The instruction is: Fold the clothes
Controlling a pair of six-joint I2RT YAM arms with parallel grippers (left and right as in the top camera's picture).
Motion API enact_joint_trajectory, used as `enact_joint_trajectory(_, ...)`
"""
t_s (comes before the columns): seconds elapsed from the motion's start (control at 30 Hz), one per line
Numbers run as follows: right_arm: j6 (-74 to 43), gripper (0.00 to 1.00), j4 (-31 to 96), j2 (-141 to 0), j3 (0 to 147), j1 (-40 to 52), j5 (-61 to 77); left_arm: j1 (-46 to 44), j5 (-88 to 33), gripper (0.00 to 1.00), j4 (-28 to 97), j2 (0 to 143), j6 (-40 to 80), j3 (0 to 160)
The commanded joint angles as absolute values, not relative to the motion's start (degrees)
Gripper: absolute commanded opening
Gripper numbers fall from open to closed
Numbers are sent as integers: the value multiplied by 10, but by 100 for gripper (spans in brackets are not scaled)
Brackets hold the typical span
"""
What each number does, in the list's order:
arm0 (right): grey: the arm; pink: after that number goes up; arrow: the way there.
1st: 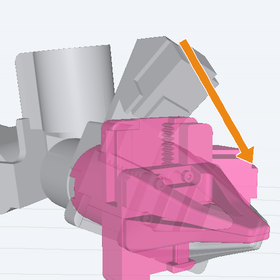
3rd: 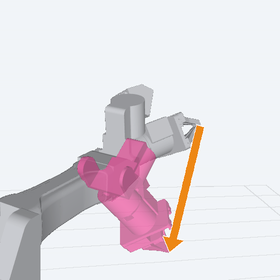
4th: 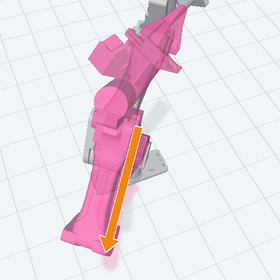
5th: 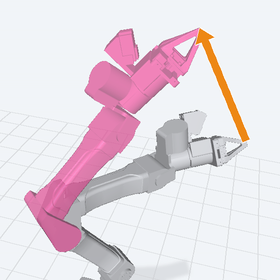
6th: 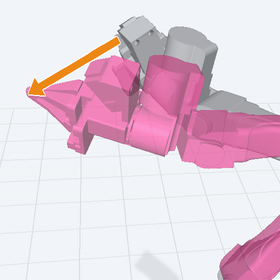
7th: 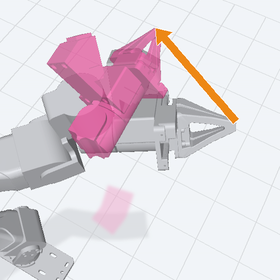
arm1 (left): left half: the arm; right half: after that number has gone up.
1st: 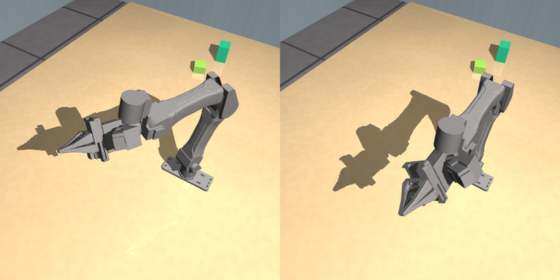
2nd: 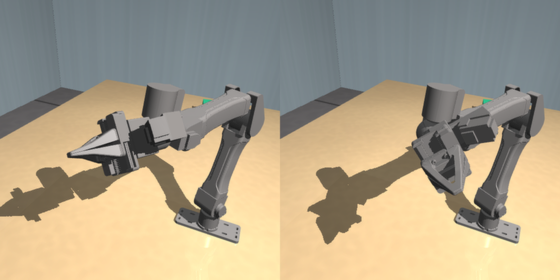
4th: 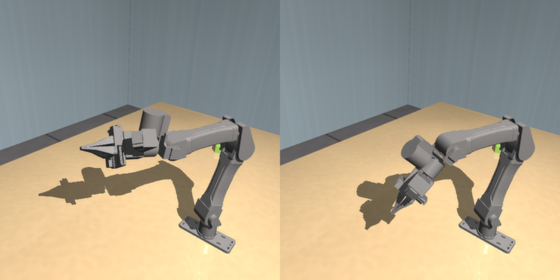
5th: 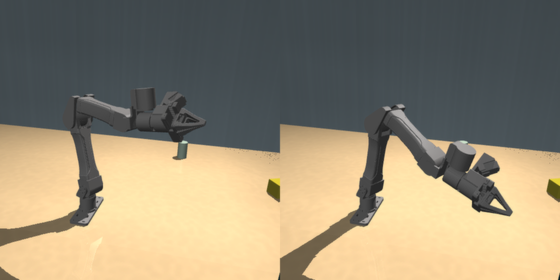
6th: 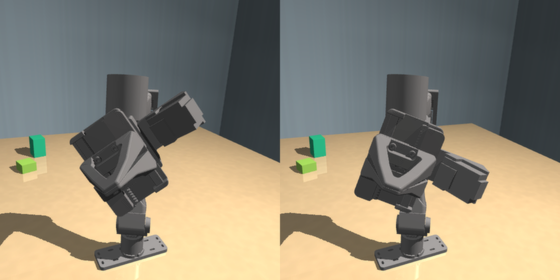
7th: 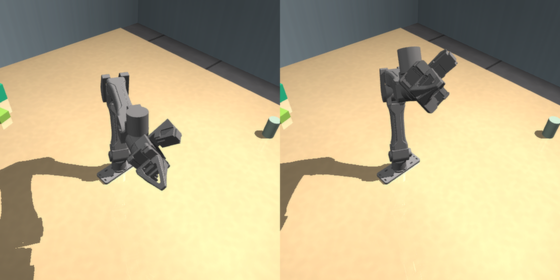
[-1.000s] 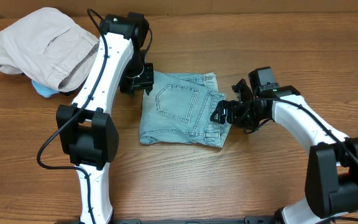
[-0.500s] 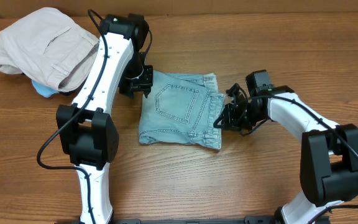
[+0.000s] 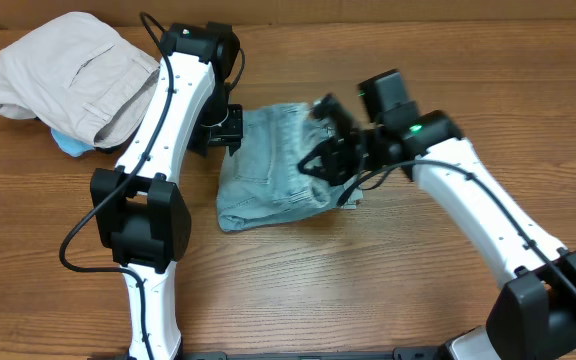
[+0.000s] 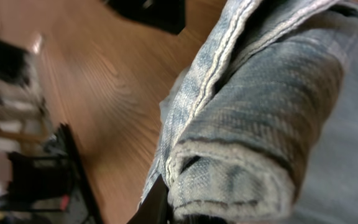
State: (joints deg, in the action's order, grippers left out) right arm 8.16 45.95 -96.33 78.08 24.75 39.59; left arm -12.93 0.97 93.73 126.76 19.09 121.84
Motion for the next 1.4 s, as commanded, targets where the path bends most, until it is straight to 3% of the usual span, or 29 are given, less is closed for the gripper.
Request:
enact_joint_trajectory(0.0, 124, 4, 431, -957, 792, 279, 338, -97, 57, 43, 945, 1261, 255, 1215)
enact_joint_trajectory(0.23, 117, 4, 361, -1015, 792, 255, 240, -35, -26, 37, 949, 1261, 190, 1215)
enact_joint_trajectory(0.67, 42, 6, 392, -1077, 792, 171, 246, -45, -24, 43, 941, 1261, 173, 1215)
enact_joint_trajectory(0.97, 28, 4, 482, -1074, 805, 157, 326, -45, -24, 44, 938, 1261, 173, 1215)
enact_joint_trajectory(1.23, 88, 4, 591, -1063, 959, 182, 493, -45, -24, 48, 929, 1261, 173, 1215)
enact_joint_trajectory(1.37, 61, 4, 588, -1058, 1028, 234, 493, -45, -24, 50, 927, 1261, 173, 1215)
